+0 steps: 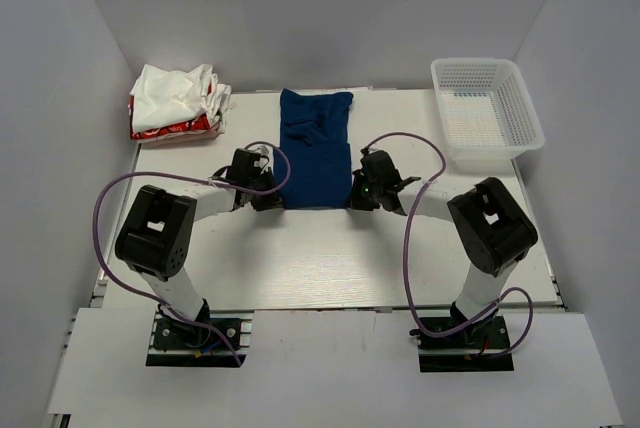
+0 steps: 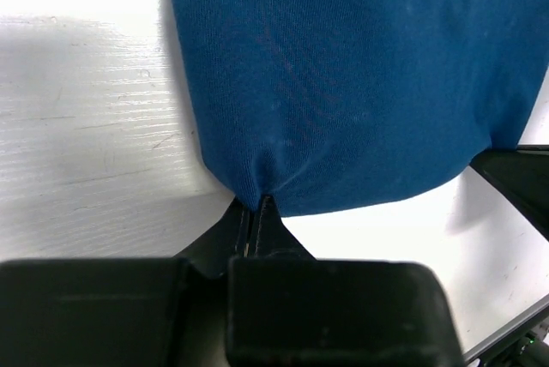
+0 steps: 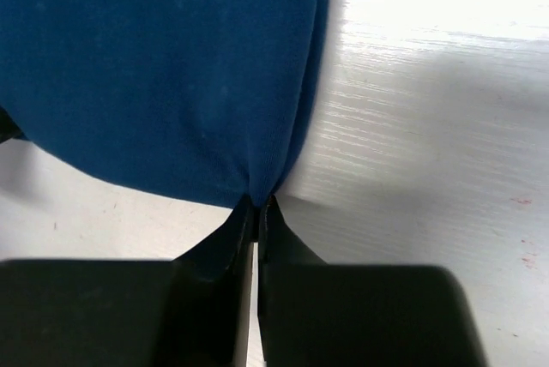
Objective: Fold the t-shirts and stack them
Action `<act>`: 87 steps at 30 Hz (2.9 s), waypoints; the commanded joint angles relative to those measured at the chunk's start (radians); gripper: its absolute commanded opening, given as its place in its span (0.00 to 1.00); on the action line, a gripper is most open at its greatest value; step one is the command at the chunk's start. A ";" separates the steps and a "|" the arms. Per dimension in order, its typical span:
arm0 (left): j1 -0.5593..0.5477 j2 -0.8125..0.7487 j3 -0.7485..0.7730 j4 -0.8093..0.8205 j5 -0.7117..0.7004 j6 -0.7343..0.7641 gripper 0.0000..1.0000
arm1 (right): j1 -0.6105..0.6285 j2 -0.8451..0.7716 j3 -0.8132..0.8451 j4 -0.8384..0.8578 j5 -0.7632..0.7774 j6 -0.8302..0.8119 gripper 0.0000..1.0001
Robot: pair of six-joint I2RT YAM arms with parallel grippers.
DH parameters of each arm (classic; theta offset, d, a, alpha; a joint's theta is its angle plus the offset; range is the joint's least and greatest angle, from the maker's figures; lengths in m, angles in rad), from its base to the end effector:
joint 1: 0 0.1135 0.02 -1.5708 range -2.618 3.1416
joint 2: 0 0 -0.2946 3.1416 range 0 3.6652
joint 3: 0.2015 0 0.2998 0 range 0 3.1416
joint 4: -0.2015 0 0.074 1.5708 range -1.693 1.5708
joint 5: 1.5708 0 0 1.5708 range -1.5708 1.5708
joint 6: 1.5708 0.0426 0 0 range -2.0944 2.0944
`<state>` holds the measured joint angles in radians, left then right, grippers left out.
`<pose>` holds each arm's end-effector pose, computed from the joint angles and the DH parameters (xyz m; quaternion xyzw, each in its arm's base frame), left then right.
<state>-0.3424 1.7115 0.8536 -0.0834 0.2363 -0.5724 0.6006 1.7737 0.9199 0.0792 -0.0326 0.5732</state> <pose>0.3421 -0.1325 0.1289 -0.0721 0.9422 -0.2363 0.2263 0.3300 0.2277 0.1385 -0.0189 0.9215 0.2272 0.3144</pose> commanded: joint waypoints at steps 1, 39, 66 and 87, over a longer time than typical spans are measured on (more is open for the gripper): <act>0.000 -0.039 -0.045 -0.001 -0.011 0.020 0.00 | 0.001 -0.020 -0.019 0.004 0.062 0.002 0.00; 0.012 -0.323 0.217 -0.159 -0.097 -0.018 0.00 | 0.030 -0.360 0.273 -0.229 0.223 -0.053 0.00; 0.149 0.238 0.765 -0.273 -0.071 0.071 1.00 | -0.139 0.302 0.891 -0.216 -0.191 -0.249 0.90; 0.109 0.197 0.151 0.128 0.282 -0.107 1.00 | -0.133 0.289 0.116 0.379 -0.463 0.154 0.90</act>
<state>-0.2405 1.9156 1.0756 0.0757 0.5064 -0.6640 0.4812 2.0113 1.0885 0.4278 -0.5270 0.6567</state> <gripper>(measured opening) 0.995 0.901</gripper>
